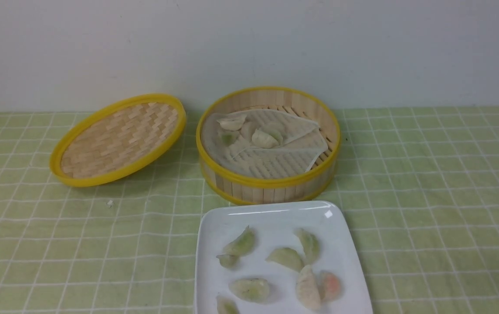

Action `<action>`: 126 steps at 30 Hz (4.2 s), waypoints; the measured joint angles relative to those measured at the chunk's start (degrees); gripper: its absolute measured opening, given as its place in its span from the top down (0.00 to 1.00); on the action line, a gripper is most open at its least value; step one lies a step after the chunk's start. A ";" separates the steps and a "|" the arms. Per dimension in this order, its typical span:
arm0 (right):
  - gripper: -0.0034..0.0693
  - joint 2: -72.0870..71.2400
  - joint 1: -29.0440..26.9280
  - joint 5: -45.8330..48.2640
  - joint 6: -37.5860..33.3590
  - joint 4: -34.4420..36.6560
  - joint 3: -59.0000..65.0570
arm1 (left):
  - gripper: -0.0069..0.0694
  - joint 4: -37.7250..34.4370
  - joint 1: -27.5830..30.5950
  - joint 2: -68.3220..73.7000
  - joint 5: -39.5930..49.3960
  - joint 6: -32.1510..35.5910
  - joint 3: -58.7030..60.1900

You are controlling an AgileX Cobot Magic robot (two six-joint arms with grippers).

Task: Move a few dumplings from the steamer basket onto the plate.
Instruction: Use the left arm to grab a dumpling from the steamer, then use the left arm to put the dumpling into the plate

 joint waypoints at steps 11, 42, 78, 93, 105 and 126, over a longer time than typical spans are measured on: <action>0.97 15.58 1.29 33.25 0.53 -5.06 -31.73 | 0.92 0.41 0.00 37.46 52.27 9.50 -43.79; 0.97 46.75 1.29 66.69 -13.13 1.46 -57.79 | 0.92 11.21 -13.08 112.50 66.81 25.74 -102.32; 0.97 46.75 1.29 67.71 -13.13 2.71 -57.79 | 0.68 22.07 -16.97 133.35 51.19 25.56 -109.36; 0.97 46.75 1.29 68.15 -13.13 4.43 -57.79 | 0.68 7.11 -16.97 112.92 76.73 25.50 -109.48; 0.97 46.75 1.29 69.94 -13.93 4.66 -57.79 | 0.68 -1.67 -24.04 111.63 84.01 25.69 -97.40; 0.97 48.19 1.29 69.02 -17.33 2.76 -57.74 | 0.31 6.12 -27.43 123.67 78.92 23.59 -95.41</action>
